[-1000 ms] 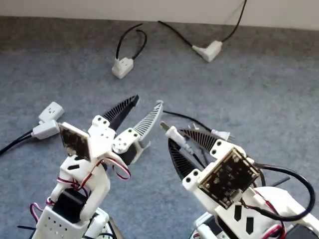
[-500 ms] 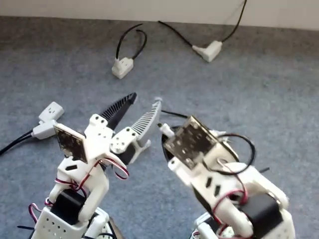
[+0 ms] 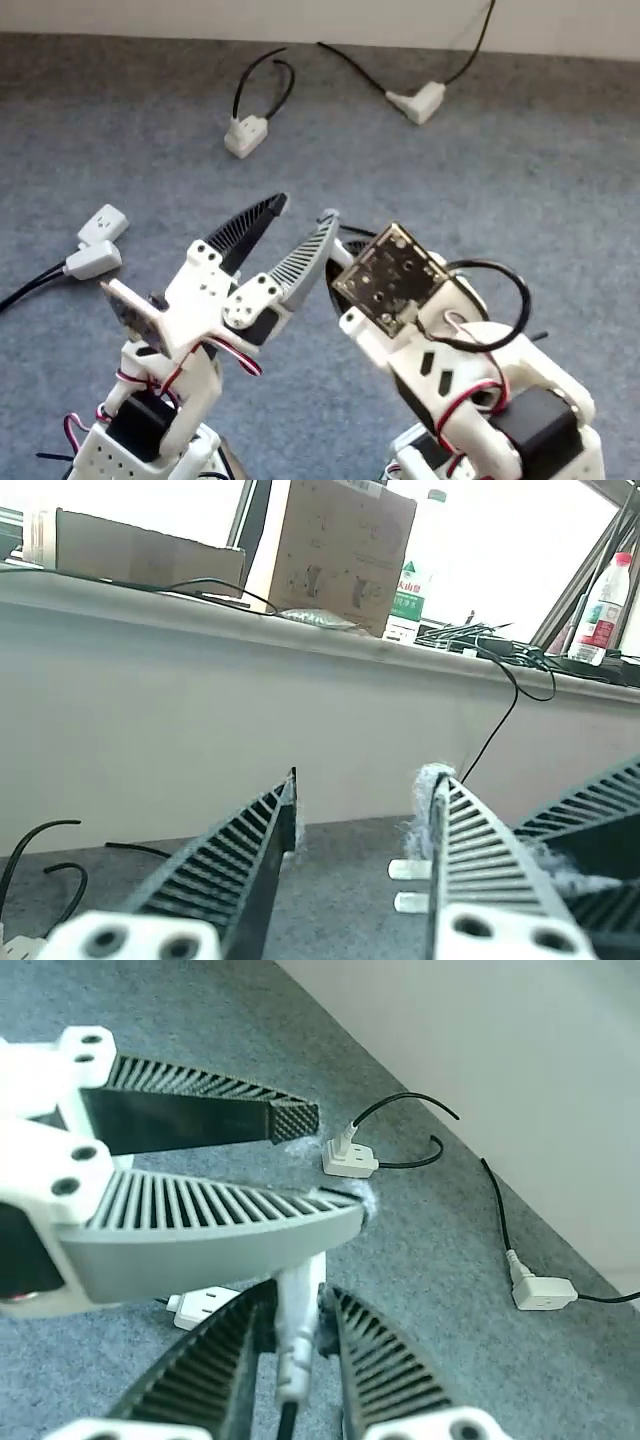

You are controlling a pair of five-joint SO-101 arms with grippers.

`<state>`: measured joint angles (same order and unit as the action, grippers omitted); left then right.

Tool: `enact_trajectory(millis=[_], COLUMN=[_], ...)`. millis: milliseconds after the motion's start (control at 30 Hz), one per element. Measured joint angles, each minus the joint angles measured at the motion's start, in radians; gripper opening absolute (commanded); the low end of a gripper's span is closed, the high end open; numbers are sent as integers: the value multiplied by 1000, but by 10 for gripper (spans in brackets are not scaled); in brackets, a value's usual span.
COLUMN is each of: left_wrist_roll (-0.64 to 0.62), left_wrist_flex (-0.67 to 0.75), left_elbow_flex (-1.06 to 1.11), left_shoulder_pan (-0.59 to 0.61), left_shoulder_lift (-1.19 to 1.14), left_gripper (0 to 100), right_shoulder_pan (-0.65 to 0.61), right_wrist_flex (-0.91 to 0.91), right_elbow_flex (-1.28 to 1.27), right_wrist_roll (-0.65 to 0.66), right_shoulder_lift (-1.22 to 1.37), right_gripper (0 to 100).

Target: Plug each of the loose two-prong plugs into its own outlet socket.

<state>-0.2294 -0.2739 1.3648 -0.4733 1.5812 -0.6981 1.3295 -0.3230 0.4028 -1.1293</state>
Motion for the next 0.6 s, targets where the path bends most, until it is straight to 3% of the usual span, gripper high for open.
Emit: enact_trajectory(millis=[600], left_wrist_roll=[0], left_wrist_flex=[2], left_elbow_flex=[9], left_shoulder_pan=[0], left_shoulder_lift=[0], left_gripper=[210], right_shoulder_pan=[5], right_wrist_flex=[35], right_elbow_flex=[18], right_wrist_roll=[0], right_shoulder_lift=[0], right_gripper=[14])
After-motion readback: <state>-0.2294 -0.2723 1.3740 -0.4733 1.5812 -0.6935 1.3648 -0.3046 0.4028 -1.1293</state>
